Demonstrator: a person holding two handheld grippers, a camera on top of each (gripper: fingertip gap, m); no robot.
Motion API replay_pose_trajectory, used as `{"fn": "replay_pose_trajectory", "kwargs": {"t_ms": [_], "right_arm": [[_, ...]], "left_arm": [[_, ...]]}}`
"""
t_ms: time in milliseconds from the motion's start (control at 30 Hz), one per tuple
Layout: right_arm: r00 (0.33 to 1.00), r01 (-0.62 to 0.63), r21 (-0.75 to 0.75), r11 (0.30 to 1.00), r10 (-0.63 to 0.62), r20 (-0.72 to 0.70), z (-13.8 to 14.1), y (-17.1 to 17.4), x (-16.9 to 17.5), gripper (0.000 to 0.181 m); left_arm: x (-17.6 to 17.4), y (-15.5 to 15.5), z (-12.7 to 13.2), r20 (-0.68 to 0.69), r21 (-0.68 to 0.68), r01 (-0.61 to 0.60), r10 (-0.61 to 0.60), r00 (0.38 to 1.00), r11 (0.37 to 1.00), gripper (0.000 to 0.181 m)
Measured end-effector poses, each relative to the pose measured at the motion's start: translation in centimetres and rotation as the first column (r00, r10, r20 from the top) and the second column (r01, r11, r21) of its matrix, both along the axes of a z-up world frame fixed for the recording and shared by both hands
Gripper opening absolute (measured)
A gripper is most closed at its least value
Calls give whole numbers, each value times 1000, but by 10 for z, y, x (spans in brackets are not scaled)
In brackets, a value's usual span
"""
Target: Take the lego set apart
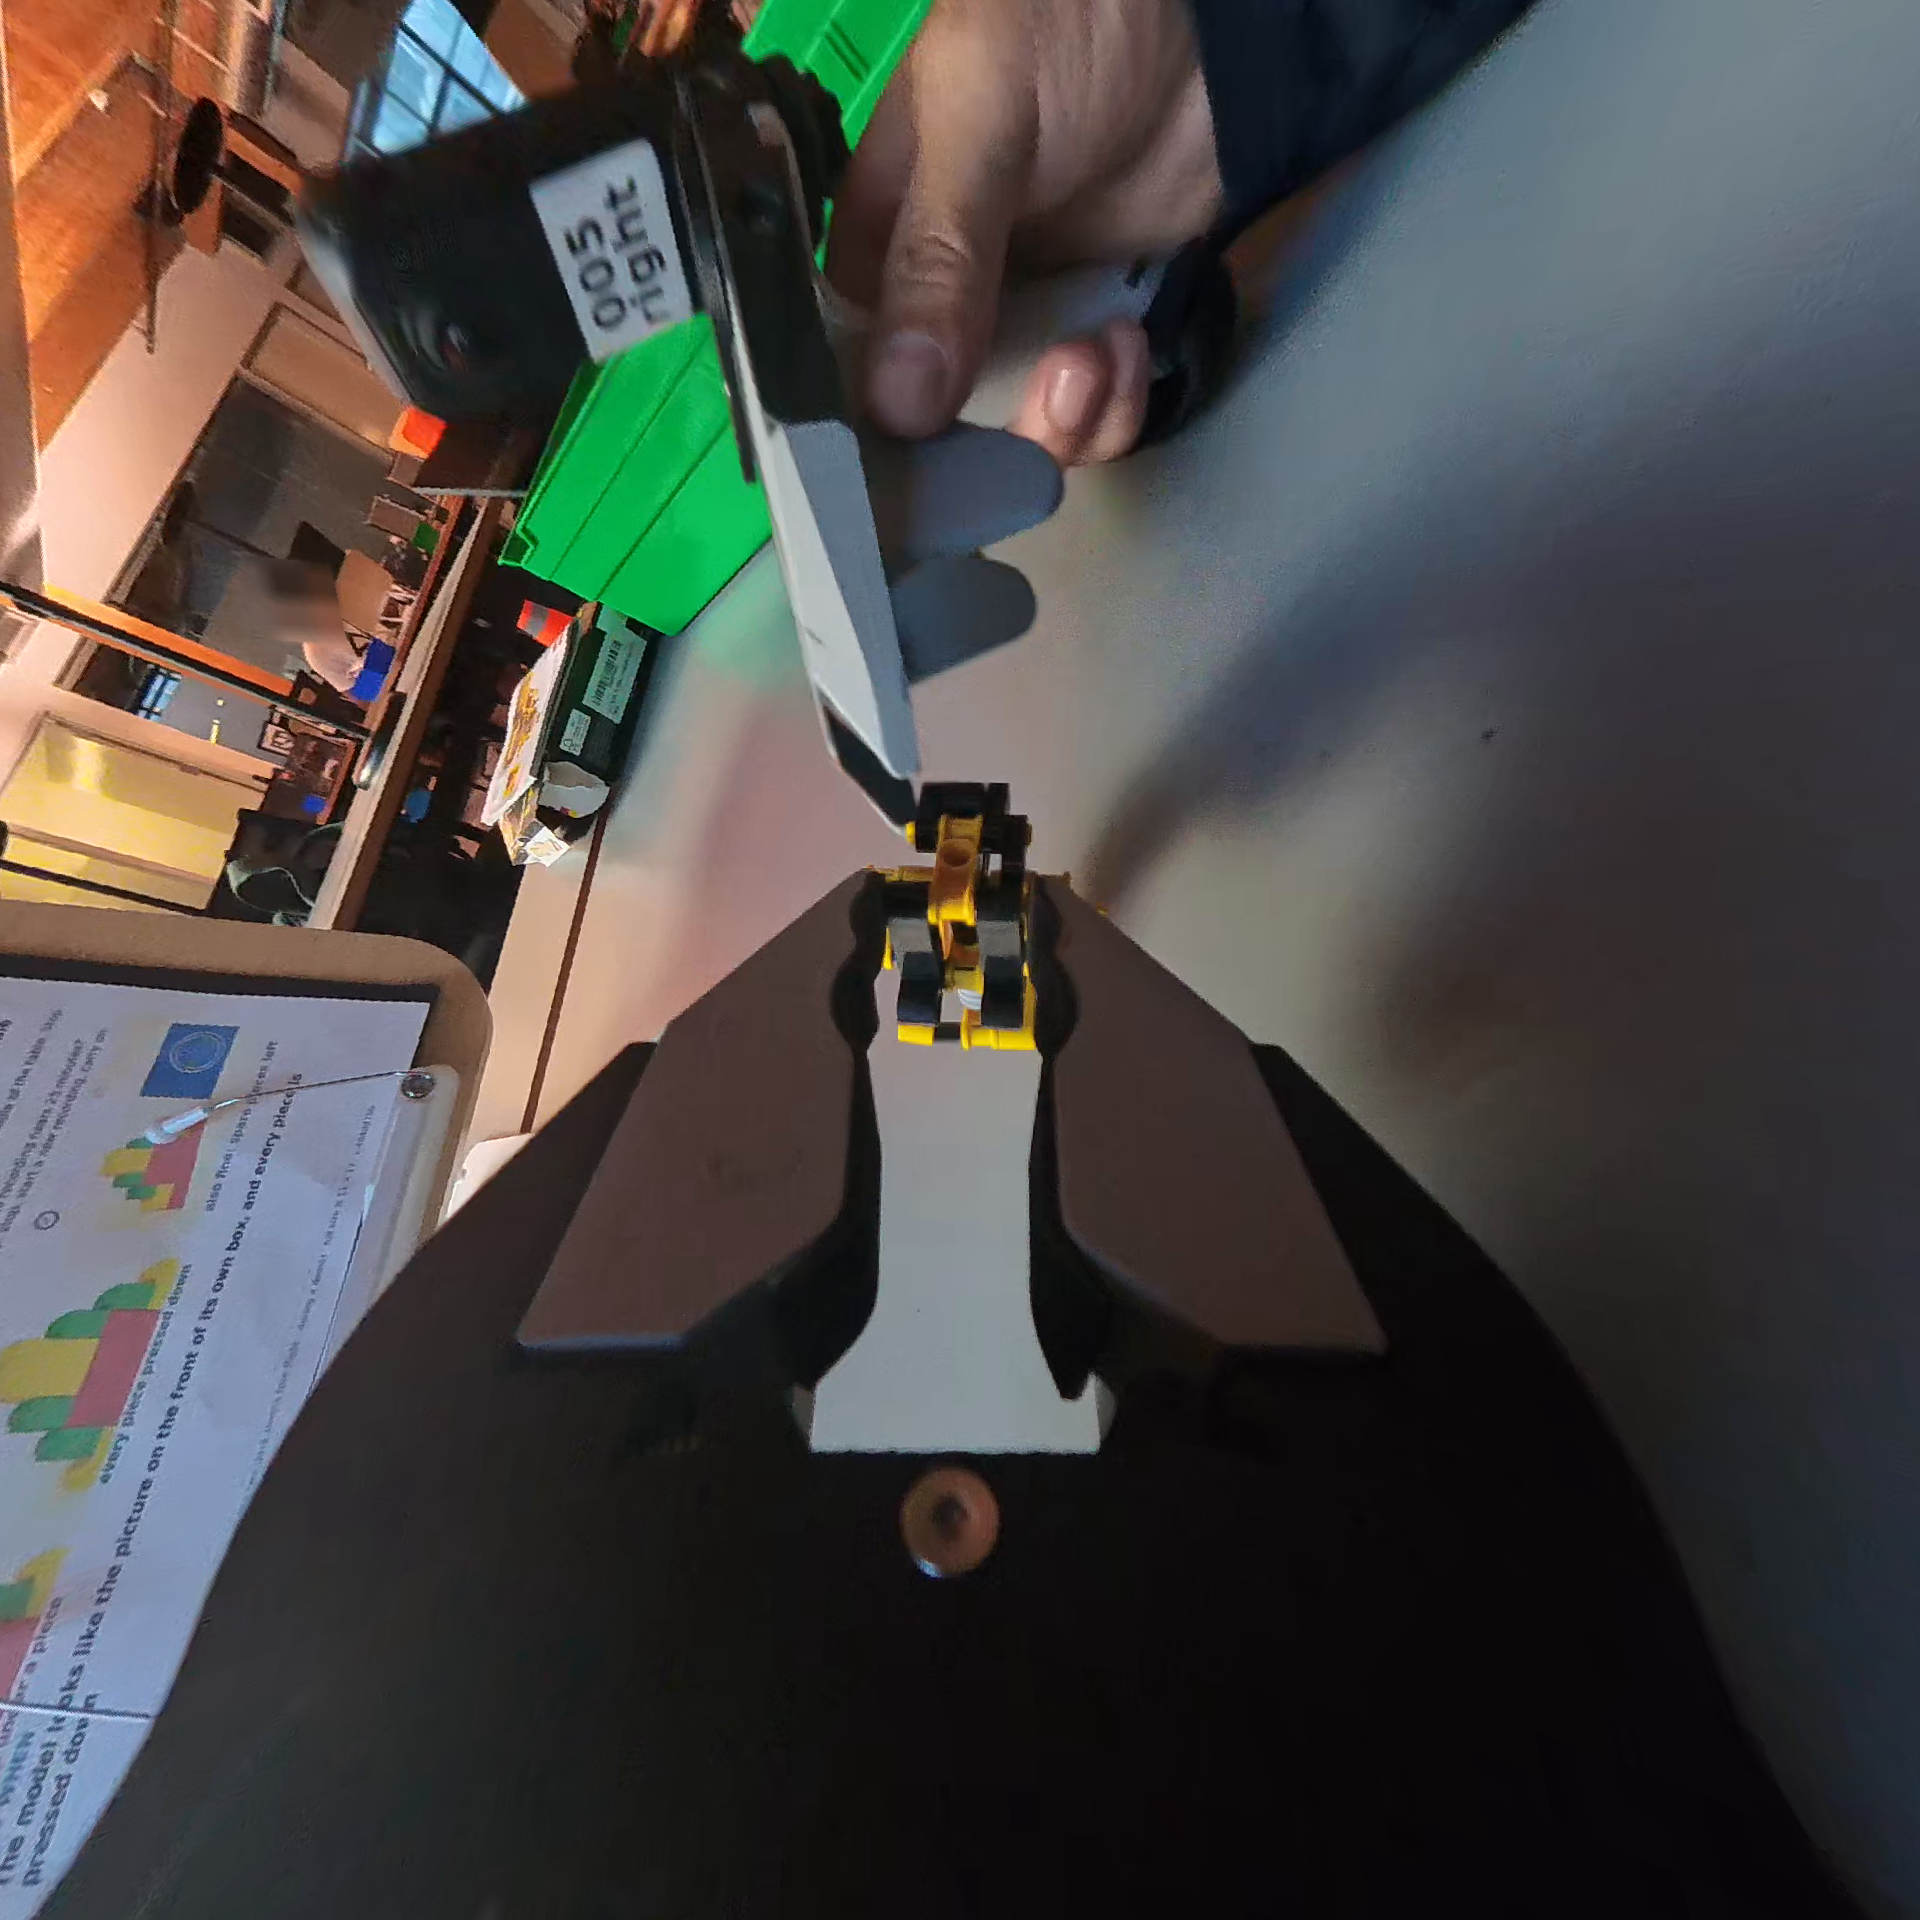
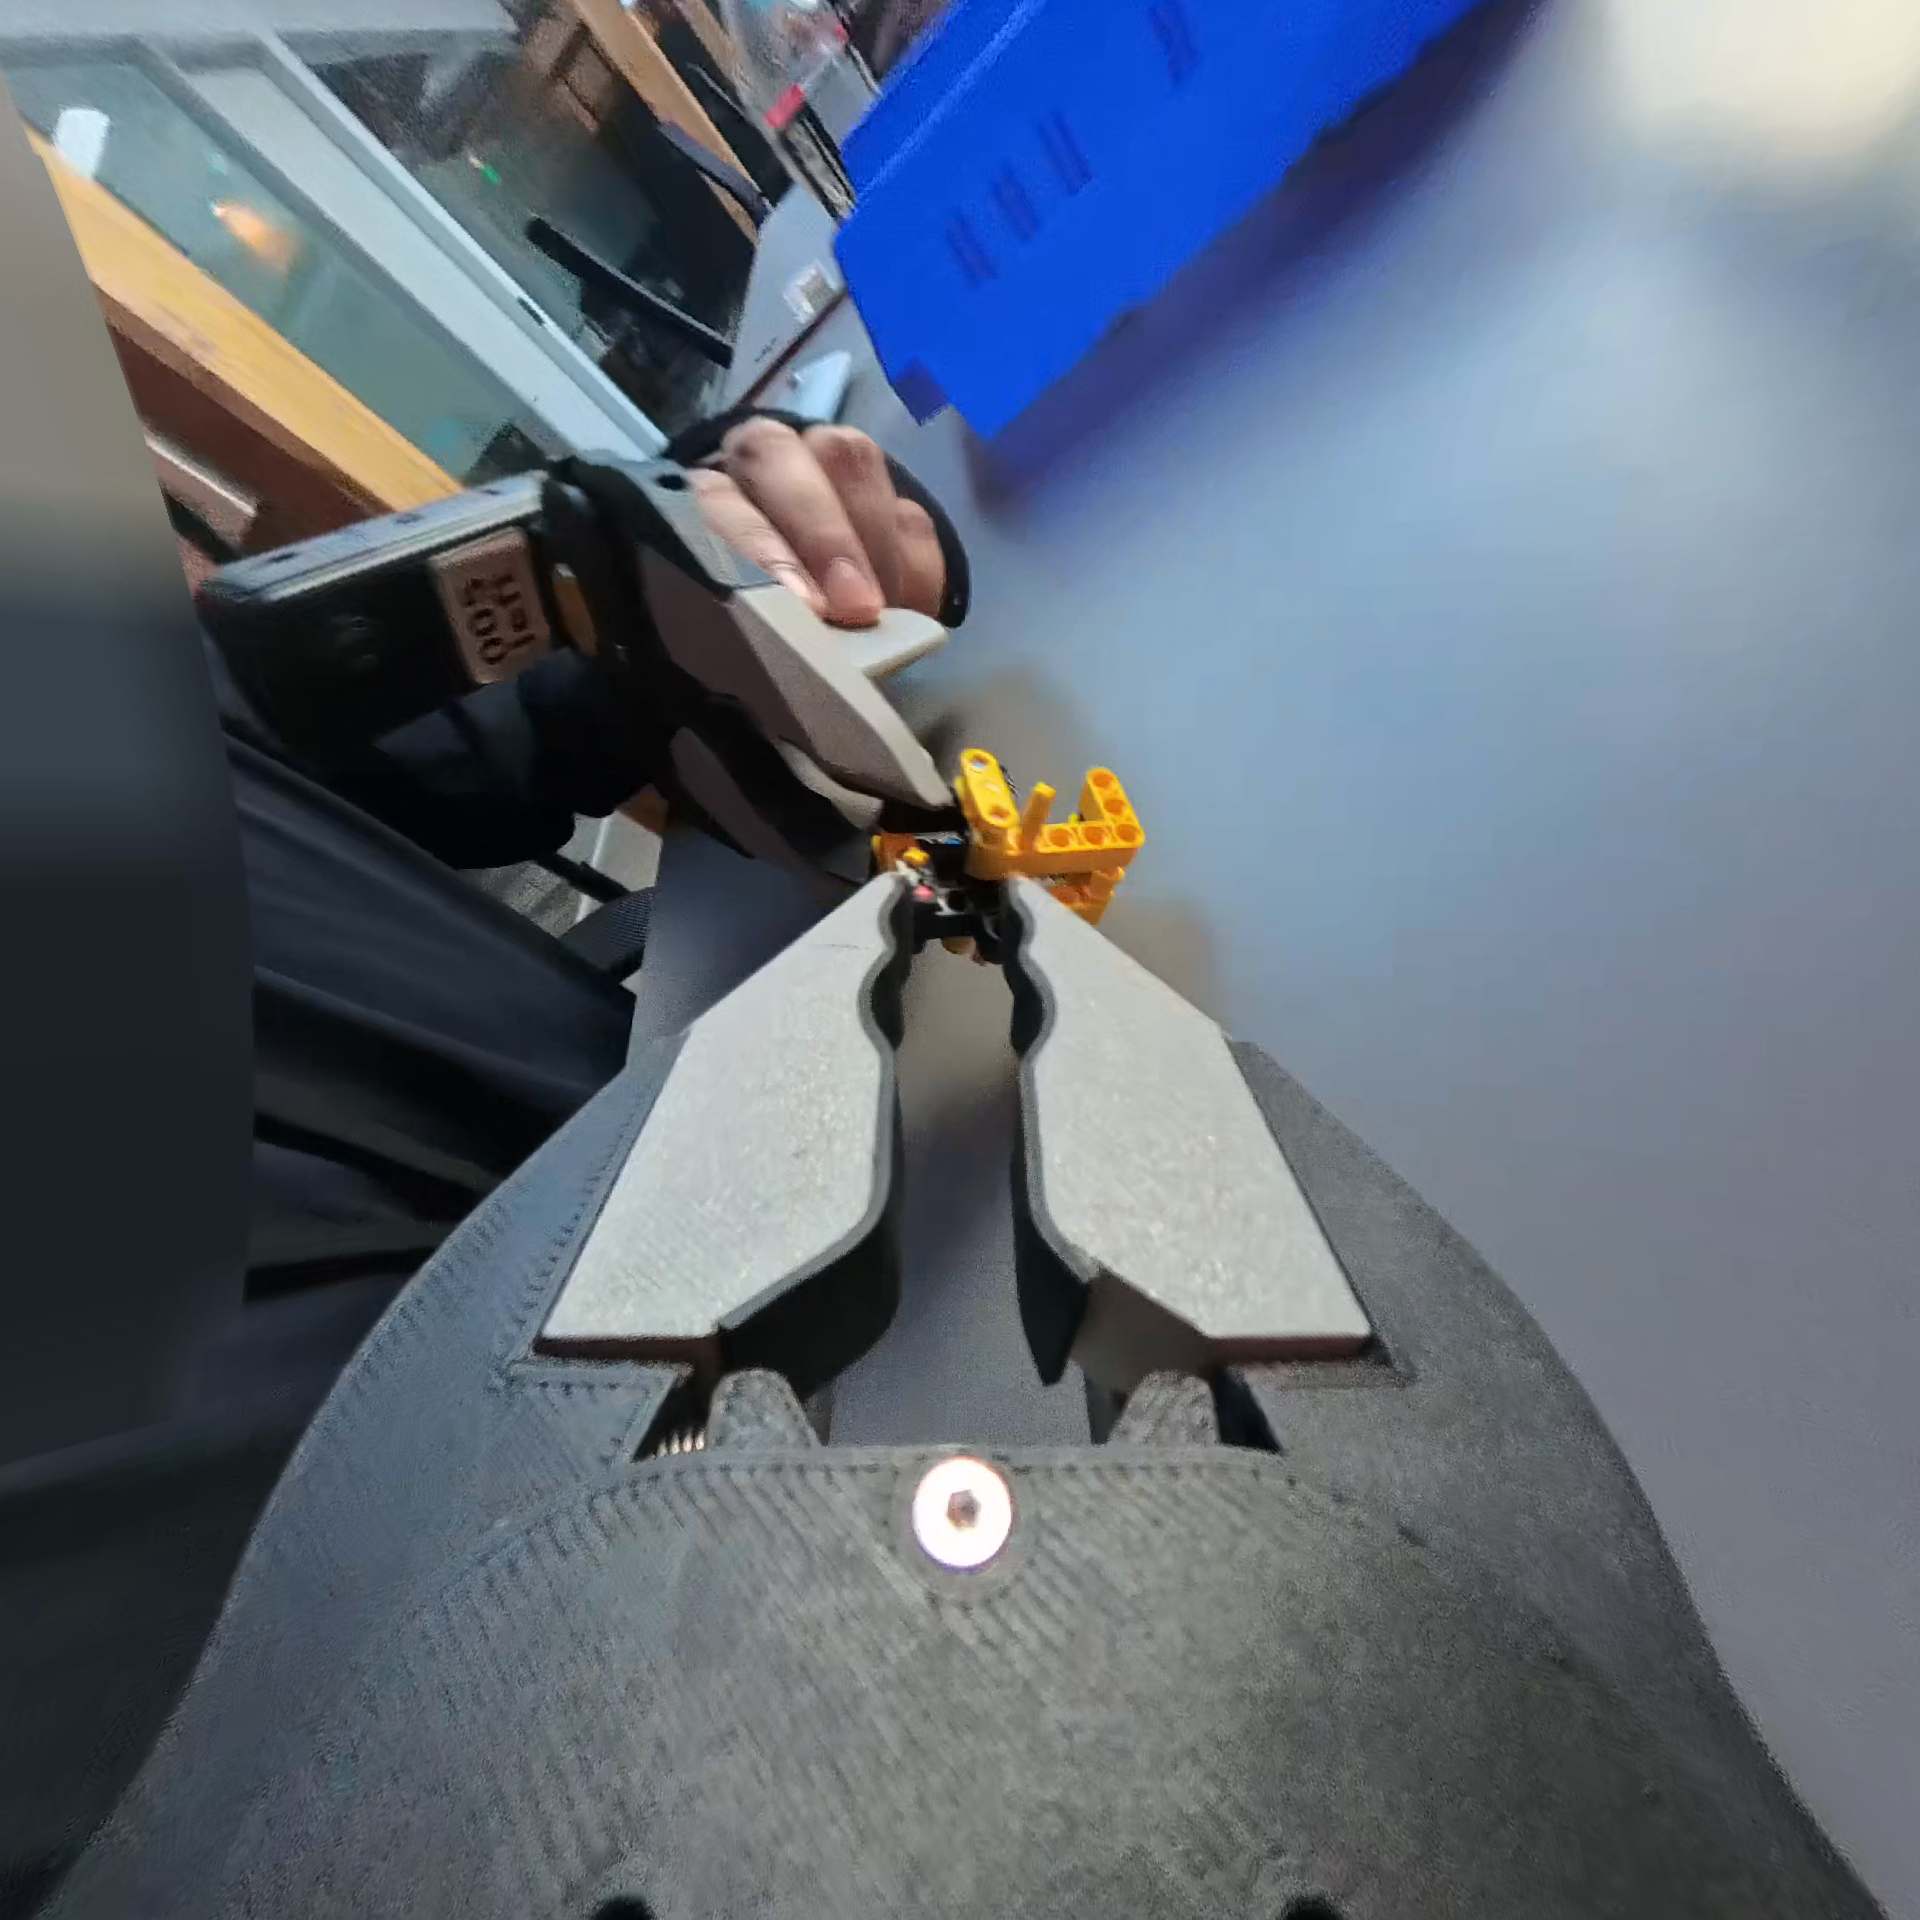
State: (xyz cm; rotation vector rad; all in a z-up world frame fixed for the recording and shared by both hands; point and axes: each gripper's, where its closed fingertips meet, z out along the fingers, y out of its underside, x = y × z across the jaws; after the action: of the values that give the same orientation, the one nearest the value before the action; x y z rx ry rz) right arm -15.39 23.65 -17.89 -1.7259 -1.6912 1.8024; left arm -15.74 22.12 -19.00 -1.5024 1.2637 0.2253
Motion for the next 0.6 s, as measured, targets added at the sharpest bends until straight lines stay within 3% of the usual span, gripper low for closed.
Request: {"fn": "replay_pose_trajectory", "kwargs": {"t_ms": [67, 133, 233, 467, 600], "right_arm": [[998, -15, -24, 1000, 13, -58, 13, -1, 4, 3], [998, -17, -47, 999, 14, -53, 12, -1, 3, 14], [993, -67, -34, 997, 63, -97, 15, -11, 3, 0], [987, -103, -51, 993, 95, -132, 18, -20, 1, 0], [995, -45, 27, 999, 47, -92, 11, -9, 1, 23]], "left_arm": [[1, 0, 3, 24, 3, 1, -1, 1000, 1000, 24], [1, 1, 6, 47, 7, 3, -3, 999, 1000, 24], [0, 0, 8, 71, 10, 17, -17, 997, 1000, 24], [4, -4, 14, 58, 73, 63, -67, 996, 995, 24], [4, -5, 15, 44, 95, 71, -76, 996, 993, 24]]}}
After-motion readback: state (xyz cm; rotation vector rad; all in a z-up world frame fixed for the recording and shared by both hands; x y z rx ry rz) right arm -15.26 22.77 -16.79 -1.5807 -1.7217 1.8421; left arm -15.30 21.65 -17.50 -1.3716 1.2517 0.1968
